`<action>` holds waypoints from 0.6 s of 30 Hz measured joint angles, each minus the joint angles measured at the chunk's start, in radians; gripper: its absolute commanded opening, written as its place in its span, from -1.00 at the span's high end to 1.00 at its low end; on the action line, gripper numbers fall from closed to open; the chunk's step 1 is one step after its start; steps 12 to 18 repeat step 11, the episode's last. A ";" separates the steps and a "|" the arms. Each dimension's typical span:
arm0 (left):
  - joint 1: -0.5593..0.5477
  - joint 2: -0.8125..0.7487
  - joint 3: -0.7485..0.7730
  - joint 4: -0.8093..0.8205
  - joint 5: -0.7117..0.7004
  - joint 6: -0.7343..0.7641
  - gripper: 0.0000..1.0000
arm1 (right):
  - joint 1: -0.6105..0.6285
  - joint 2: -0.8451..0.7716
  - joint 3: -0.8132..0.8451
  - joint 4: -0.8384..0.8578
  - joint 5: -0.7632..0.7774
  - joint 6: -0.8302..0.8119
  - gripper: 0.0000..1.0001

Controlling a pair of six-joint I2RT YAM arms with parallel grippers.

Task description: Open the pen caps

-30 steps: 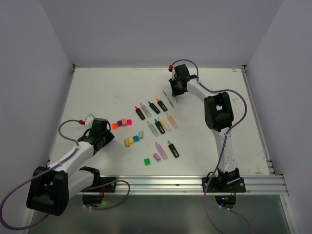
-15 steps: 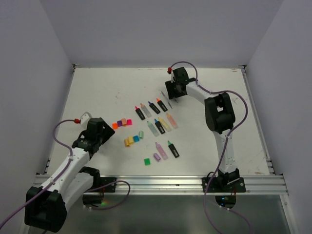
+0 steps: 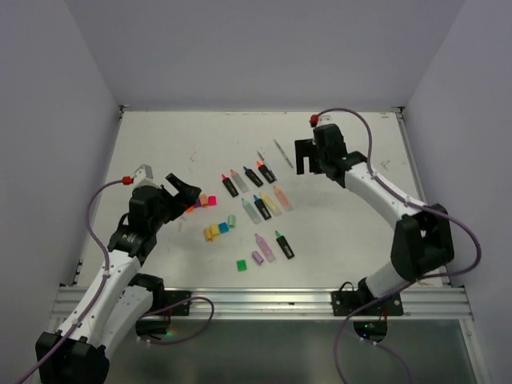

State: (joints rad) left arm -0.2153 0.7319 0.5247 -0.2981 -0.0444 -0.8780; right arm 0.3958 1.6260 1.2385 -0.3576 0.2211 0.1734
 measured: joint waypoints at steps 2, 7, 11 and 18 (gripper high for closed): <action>-0.003 -0.018 -0.041 0.077 0.072 -0.003 -1.00 | 0.017 -0.126 -0.085 -0.019 0.009 0.034 -0.98; -0.047 -0.056 -0.183 0.283 0.233 -0.044 -1.00 | 0.055 -0.392 -0.263 -0.077 0.022 0.130 -0.98; -0.135 -0.057 -0.256 0.456 0.309 -0.084 -1.00 | 0.059 -0.618 -0.414 -0.150 0.001 0.196 -0.98; -0.135 -0.057 -0.256 0.456 0.309 -0.084 -1.00 | 0.059 -0.618 -0.414 -0.150 0.001 0.196 -0.98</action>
